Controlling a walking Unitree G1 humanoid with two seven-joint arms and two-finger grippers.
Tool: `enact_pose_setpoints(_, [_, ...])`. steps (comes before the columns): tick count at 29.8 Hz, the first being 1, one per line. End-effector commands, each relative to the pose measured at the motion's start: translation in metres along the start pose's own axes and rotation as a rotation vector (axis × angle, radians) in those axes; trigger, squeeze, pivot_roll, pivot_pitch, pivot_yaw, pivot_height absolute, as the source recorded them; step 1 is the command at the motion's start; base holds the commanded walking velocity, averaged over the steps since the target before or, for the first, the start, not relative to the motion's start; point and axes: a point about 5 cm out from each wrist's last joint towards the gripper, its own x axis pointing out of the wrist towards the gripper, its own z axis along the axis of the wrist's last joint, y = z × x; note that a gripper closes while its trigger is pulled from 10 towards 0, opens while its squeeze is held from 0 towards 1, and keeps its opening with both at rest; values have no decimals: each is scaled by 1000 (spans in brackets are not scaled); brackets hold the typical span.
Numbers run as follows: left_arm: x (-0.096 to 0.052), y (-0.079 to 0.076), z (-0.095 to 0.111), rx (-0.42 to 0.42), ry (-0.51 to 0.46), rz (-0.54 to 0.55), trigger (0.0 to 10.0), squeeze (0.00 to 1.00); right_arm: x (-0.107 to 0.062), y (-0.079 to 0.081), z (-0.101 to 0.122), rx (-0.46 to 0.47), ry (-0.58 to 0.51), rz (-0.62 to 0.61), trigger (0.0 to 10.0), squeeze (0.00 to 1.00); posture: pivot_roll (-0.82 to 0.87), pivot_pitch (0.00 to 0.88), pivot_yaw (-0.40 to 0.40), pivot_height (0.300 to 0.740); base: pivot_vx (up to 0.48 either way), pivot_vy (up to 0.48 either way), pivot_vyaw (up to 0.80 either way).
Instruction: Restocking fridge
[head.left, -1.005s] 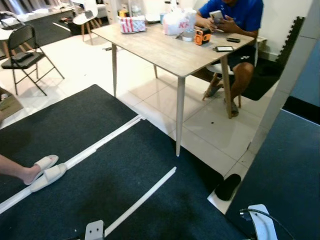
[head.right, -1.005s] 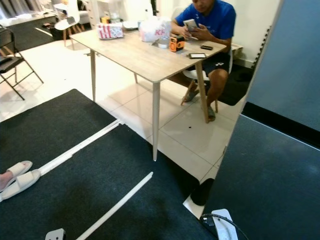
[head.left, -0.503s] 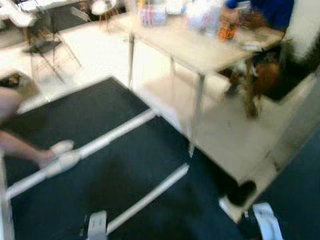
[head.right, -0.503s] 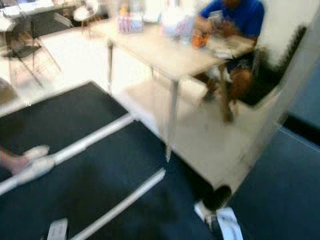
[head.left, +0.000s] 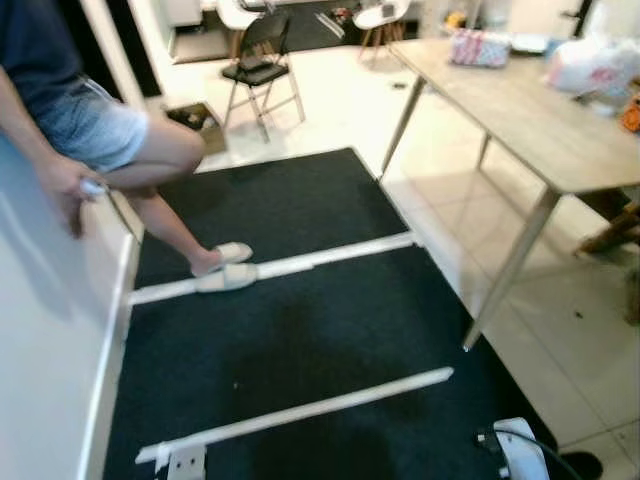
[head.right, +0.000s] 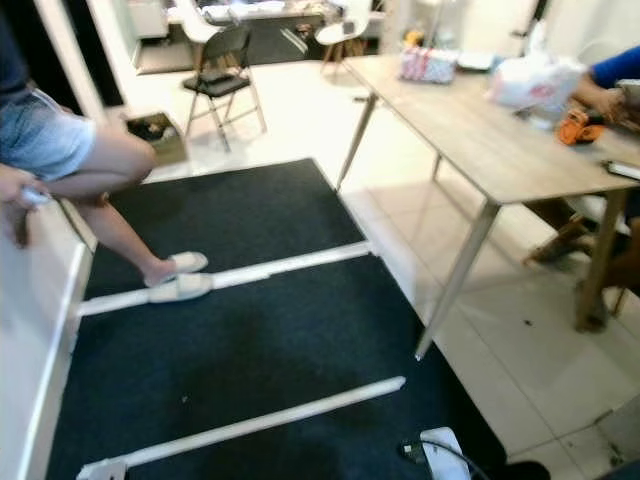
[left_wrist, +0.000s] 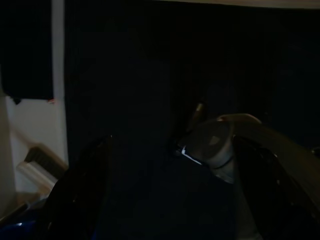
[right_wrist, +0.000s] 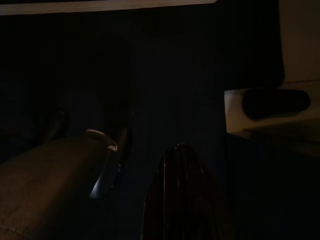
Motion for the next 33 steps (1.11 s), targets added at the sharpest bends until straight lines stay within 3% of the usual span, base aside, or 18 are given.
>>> enact_pose_setpoints(1, [1, -2, 3, 6, -2, -11, 10000, 0, 0, 1, 1, 16, -6, -9, 10000, 0, -35, 0, 14, 740, 0, 0, 0])
enact_pose_setpoints(10, [0, 0, 0, 37, 20, -19, 10000, 0, 1, 4, -3, 15, 20, -9, 10000, 0, -36, 0, 26, 740, 115, 0, 0])
enact_pose_setpoints(33, [-2, 2, -6, 38, 36, -19, 10000, 0, 0, 6, -8, 18, 43, 3, 10000, 0, -32, 0, 28, 740, 335, 0, -68])
